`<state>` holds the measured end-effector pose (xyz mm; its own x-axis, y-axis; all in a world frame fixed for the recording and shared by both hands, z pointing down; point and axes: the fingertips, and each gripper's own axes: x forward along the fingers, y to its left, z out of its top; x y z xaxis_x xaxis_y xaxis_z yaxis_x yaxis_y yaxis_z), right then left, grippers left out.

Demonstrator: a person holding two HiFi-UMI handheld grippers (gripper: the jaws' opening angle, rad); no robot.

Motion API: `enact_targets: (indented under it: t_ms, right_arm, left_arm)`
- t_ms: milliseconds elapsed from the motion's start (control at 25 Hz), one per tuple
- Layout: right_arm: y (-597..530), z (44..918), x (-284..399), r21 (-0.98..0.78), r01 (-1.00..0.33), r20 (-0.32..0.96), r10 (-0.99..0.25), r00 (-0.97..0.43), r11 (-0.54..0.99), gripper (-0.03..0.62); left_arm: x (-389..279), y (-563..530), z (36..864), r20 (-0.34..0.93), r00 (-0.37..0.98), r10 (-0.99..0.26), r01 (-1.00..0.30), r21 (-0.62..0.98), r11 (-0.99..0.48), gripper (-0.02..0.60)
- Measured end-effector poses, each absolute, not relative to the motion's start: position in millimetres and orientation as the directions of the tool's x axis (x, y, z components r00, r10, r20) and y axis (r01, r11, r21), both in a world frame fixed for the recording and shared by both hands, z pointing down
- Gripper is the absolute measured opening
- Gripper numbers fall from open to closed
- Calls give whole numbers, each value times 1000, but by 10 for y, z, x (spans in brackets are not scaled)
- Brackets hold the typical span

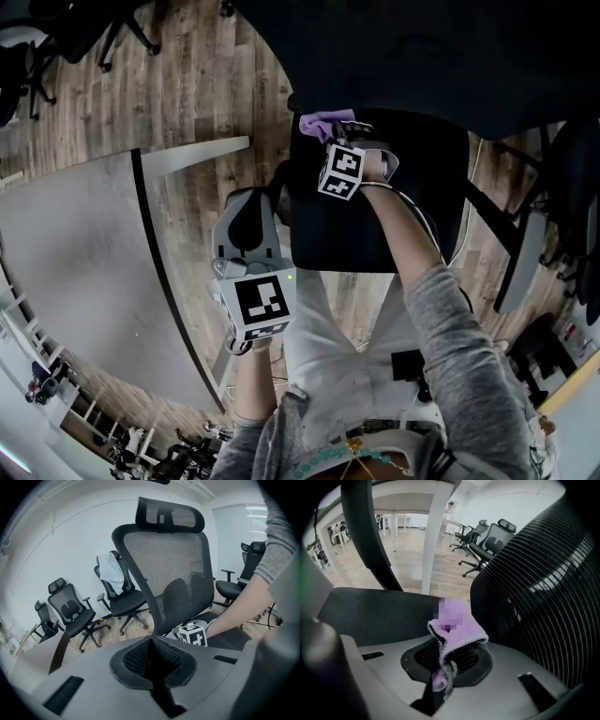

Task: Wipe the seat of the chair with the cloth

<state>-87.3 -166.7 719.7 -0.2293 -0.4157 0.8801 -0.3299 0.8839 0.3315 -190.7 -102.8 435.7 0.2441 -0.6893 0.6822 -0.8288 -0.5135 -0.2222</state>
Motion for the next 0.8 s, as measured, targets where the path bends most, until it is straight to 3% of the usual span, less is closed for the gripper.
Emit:
enact_targets:
  t_ms: [800]
  right_arm:
    - [-1677, 7302, -384, 322, -375, 896, -408, -177, 869, 48]
  left_arm:
    - [-1943, -1077, 4369, 683, 241, -690, -829, -225, -512, 2]
